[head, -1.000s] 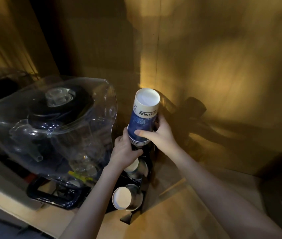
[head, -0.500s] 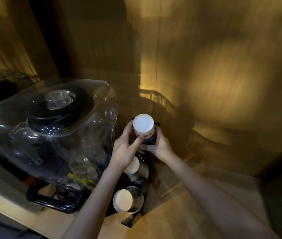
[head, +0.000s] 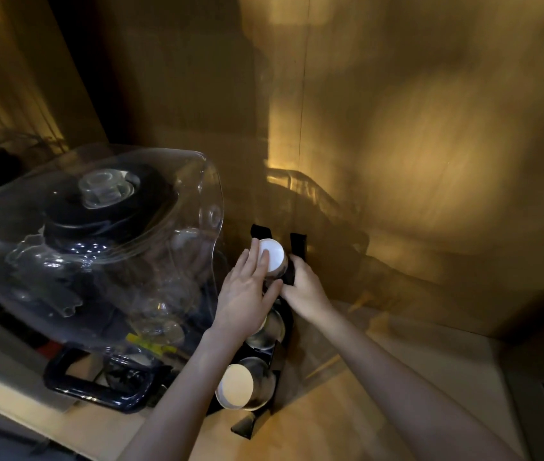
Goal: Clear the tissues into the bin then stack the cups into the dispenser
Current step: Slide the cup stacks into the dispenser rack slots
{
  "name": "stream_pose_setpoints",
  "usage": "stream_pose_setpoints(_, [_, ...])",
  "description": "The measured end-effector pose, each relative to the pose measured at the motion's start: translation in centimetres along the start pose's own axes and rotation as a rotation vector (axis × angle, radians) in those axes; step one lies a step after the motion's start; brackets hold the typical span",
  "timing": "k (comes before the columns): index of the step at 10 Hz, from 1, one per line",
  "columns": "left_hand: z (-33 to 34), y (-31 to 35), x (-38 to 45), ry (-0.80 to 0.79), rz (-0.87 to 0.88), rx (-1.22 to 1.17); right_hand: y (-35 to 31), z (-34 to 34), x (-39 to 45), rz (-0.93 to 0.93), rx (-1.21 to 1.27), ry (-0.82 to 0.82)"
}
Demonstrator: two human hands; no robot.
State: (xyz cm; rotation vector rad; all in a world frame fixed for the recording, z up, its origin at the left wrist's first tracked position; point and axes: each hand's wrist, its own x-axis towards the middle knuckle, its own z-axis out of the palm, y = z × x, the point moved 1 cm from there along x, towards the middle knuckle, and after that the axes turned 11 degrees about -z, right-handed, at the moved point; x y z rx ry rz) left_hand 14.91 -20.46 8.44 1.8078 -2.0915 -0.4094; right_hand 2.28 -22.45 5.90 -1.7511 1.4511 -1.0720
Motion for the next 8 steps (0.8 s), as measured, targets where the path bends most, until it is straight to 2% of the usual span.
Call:
stream_pose_setpoints(1, [0.1,0.2,0.0,0.007,-0.026,0.031,-0.3,-0.2,-0.4,-0.081,-0.102,0.072])
stream_pose_setpoints(2, [0.0,0.3,0.2,-0.005,-0.038,0.067,-0.6,-0.4,-0.9,-0.117,-0.156,0.054])
stream_pose_setpoints(4, [-1.1,1.1,0.7,-0.048,-0.053,0.151,-1.5,-2.1,-1.4,-0.027,-0.044,-0.066])
stream_pose_setpoints(5, [-2.0,1.9,1.3,-0.034,-0.073,0.172,-1.6,-3.7,-2.0,0.118,0.106,0.01])
stream_pose_setpoints(6, [-3.3,3.4,1.4,0.02,-0.052,0.132,-1.3,-6.5,-2.8,0.243,0.319,0.167])
stream_pose_setpoints(7, [-4.8,5.1,2.1,0.097,-0.022,0.032,-2.1,-10.4,-3.7,0.303,0.669,0.354])
stream_pose_setpoints(8, [-7.3,7.5,3.3,0.119,-0.068,-0.313,-4.3,-16.2,-4.9,0.193,0.852,0.535])
